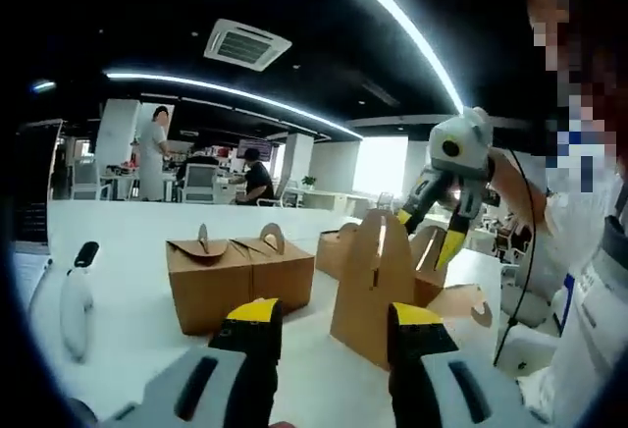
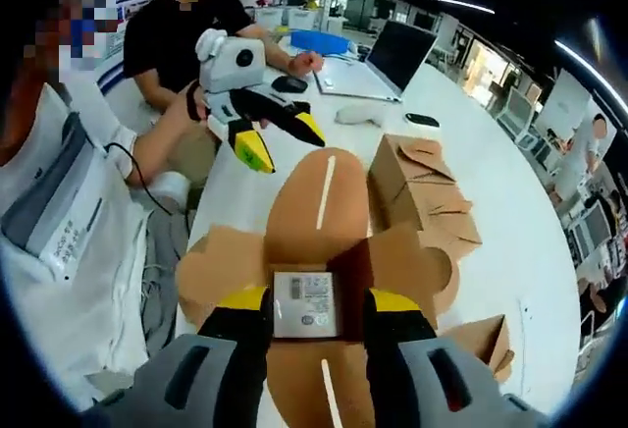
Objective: Pick up one paper box from the group, open the paper box, and remove the item inside
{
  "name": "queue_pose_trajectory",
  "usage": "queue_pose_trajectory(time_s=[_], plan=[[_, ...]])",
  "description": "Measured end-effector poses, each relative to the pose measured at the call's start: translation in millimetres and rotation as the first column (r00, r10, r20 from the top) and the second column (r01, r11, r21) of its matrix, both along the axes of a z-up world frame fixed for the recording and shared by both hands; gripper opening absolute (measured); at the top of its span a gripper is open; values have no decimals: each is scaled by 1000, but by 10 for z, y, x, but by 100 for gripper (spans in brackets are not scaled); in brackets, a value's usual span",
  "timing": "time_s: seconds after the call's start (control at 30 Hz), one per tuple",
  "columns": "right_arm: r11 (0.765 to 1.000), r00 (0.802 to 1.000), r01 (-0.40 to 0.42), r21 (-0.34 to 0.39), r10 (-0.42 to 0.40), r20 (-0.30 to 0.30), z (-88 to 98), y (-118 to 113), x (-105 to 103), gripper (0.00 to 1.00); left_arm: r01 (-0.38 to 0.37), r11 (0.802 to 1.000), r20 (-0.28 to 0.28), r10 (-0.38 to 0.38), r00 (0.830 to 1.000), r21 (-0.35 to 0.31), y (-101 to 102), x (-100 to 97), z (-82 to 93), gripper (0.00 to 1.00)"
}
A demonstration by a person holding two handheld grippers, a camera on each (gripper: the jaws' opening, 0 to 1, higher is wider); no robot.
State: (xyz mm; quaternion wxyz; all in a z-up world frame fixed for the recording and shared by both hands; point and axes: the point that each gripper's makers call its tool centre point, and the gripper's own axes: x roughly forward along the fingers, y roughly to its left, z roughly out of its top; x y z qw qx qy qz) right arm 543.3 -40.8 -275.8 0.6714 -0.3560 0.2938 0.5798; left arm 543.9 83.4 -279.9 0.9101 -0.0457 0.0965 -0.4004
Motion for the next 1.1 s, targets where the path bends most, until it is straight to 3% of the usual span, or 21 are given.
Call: queue_pose_trajectory(time_s=[0.2, 0.47, 1.1], plan=[[995, 999, -39, -97, 36, -33, -180, 20, 5, 38, 2, 1000, 1, -2, 1000, 1, 8, -11, 3, 44], [981, 995, -94, -167, 86, -55, -333, 120, -15, 38, 16, 999, 14, -17, 1000, 38, -29, -36, -38, 44], [944, 990, -105, -314, 70, -121, -758, 82, 58, 40, 31, 998, 19, -32, 999, 49, -24, -42, -44, 44]])
